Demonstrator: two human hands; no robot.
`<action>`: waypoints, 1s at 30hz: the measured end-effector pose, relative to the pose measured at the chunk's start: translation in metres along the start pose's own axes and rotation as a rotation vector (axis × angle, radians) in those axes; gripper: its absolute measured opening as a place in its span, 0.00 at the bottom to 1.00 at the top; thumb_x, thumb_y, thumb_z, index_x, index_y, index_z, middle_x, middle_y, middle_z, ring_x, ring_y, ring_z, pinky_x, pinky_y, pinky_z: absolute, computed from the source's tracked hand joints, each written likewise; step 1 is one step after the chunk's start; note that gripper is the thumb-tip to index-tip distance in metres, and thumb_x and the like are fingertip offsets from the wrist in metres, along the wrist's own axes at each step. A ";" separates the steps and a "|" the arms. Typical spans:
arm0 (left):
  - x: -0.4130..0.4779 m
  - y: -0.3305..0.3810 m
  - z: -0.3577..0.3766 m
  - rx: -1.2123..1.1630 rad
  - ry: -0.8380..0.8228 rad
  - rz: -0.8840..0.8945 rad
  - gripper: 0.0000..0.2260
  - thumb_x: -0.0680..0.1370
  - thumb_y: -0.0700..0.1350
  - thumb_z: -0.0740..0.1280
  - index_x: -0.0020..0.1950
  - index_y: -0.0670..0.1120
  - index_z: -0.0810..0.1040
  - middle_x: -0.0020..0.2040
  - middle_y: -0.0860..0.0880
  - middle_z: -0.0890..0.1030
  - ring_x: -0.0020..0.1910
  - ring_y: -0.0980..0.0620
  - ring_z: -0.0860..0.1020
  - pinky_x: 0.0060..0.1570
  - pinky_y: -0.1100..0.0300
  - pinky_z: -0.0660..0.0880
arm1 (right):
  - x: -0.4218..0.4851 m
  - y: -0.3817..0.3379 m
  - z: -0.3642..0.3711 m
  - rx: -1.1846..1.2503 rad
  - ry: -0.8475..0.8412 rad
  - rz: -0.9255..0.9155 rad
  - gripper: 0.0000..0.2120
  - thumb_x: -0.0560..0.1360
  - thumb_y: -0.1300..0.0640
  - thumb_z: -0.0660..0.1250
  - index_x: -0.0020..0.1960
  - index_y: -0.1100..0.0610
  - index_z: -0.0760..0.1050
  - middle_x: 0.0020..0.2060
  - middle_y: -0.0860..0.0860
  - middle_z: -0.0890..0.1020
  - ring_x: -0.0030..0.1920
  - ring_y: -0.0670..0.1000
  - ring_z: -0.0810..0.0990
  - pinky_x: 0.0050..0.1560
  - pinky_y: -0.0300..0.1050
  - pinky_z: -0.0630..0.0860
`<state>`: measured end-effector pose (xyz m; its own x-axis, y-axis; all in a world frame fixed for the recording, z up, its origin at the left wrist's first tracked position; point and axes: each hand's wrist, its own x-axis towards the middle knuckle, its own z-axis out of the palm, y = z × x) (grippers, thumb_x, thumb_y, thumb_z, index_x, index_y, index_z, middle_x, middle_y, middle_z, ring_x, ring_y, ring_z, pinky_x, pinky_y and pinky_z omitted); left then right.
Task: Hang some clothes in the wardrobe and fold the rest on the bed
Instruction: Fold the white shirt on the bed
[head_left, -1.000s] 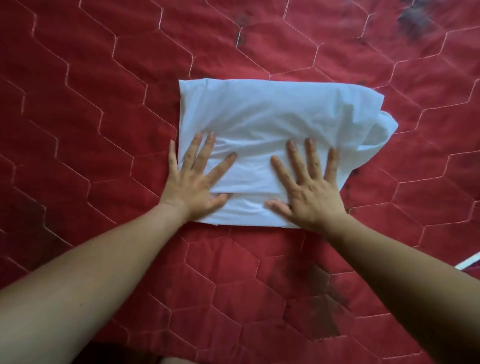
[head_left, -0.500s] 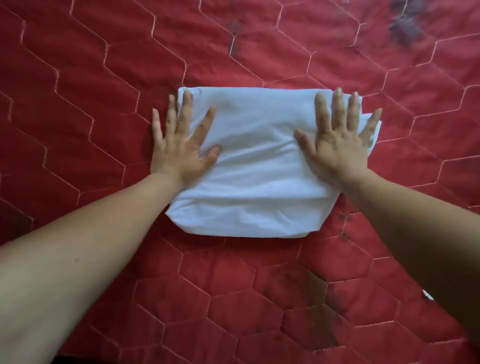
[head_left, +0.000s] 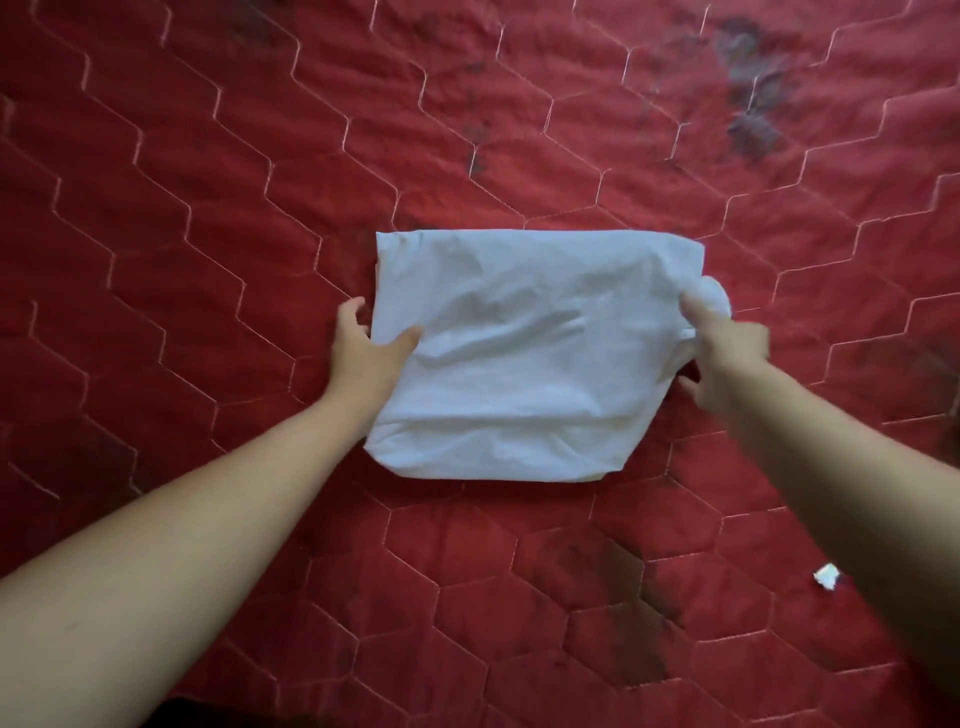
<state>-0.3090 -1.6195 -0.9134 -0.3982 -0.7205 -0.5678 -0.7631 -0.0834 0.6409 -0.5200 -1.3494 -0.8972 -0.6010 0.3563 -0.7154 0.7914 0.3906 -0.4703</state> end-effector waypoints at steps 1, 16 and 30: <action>0.000 0.001 -0.001 -0.061 -0.031 -0.060 0.35 0.71 0.50 0.78 0.73 0.47 0.67 0.63 0.46 0.78 0.57 0.49 0.79 0.60 0.51 0.77 | -0.006 0.009 0.000 0.091 -0.068 0.070 0.40 0.67 0.43 0.79 0.71 0.58 0.68 0.62 0.54 0.79 0.57 0.56 0.81 0.56 0.58 0.80; 0.012 0.019 -0.033 -0.229 -0.426 -0.058 0.20 0.75 0.35 0.70 0.63 0.54 0.77 0.52 0.54 0.86 0.49 0.53 0.85 0.40 0.60 0.81 | -0.038 0.025 0.004 0.198 -0.529 -0.097 0.17 0.74 0.63 0.72 0.62 0.59 0.78 0.52 0.56 0.87 0.51 0.58 0.87 0.51 0.57 0.83; -0.149 0.141 -0.176 0.022 -0.406 0.193 0.27 0.76 0.32 0.61 0.72 0.52 0.71 0.62 0.52 0.81 0.61 0.52 0.80 0.62 0.48 0.78 | -0.257 -0.067 -0.085 -0.105 -0.424 -0.537 0.12 0.75 0.67 0.62 0.52 0.58 0.81 0.48 0.52 0.85 0.48 0.52 0.85 0.46 0.47 0.83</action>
<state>-0.2678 -1.6454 -0.6472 -0.6986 -0.3921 -0.5985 -0.6640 0.0437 0.7464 -0.4277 -1.3954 -0.6381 -0.7941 -0.2632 -0.5478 0.3688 0.5078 -0.7785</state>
